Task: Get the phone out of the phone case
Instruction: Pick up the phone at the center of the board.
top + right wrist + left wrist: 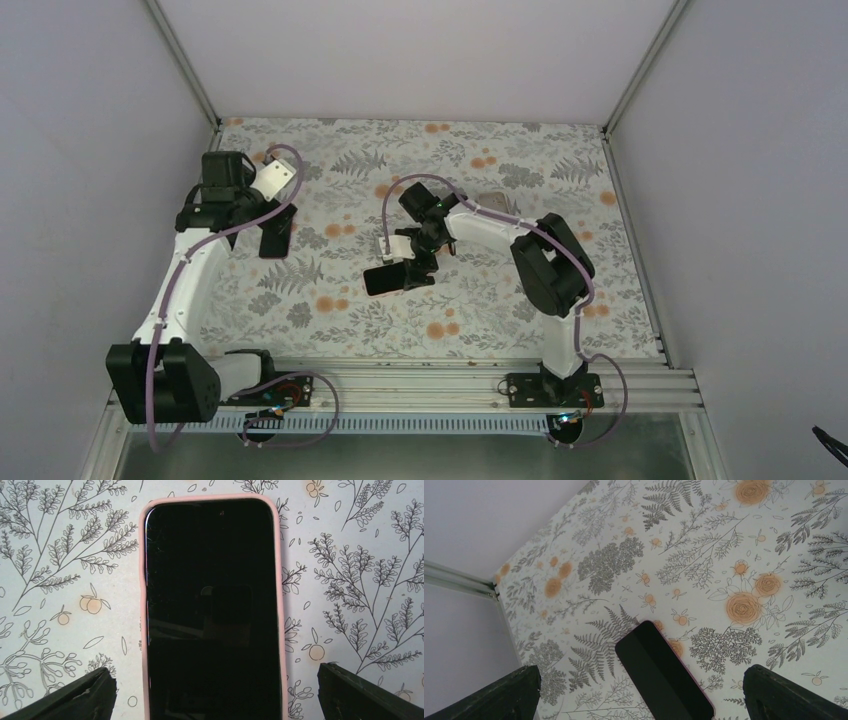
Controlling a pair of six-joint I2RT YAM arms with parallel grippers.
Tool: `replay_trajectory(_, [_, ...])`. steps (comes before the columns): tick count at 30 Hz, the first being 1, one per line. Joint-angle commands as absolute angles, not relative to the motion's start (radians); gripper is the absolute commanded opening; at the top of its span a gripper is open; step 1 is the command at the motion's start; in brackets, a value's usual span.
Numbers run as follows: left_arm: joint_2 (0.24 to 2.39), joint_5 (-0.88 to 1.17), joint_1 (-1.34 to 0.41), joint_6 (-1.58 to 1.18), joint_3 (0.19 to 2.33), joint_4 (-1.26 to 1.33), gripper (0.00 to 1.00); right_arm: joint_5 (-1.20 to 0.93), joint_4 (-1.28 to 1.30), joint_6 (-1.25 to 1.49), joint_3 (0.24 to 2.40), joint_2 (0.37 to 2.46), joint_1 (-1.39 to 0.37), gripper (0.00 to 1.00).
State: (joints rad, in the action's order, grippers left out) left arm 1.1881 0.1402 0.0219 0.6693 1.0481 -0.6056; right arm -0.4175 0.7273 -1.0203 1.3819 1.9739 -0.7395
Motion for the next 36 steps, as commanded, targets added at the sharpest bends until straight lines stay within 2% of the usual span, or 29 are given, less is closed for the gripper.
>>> replay_trajectory(1, [1.173,0.197,0.046,0.665,1.028,-0.585,1.00,-0.428,0.724,-1.052,1.414,2.018,-0.749,1.00])
replay_trajectory(10, [1.172,0.274,0.069,0.671,1.012,-0.606,1.00,-0.421,0.760,-1.062,1.449,2.096,-0.746,1.00])
replay_trajectory(18, [1.170,0.293,0.072,0.665,0.981,-0.603,1.00,-0.309,0.674,-1.058,1.340,2.051,-0.757,1.00])
replay_trajectory(22, [1.175,0.306,0.072,0.653,0.977,-0.595,1.00,-0.239,0.613,-1.056,1.261,2.020,-0.770,0.95])
replay_trajectory(24, [1.179,0.310,0.072,0.647,0.973,-0.590,1.00,-0.208,0.581,-1.047,1.234,2.008,-0.779,0.92])
replay_trajectory(31, [1.193,0.340,0.072,0.638,0.973,-0.596,1.00,-0.197,0.532,-1.017,1.220,1.986,-0.784,0.65])
replay_trajectory(36, [1.209,0.389,0.073,0.637,0.977,-0.626,1.00,-0.205,0.457,-0.971,1.209,1.914,-0.784,0.58])
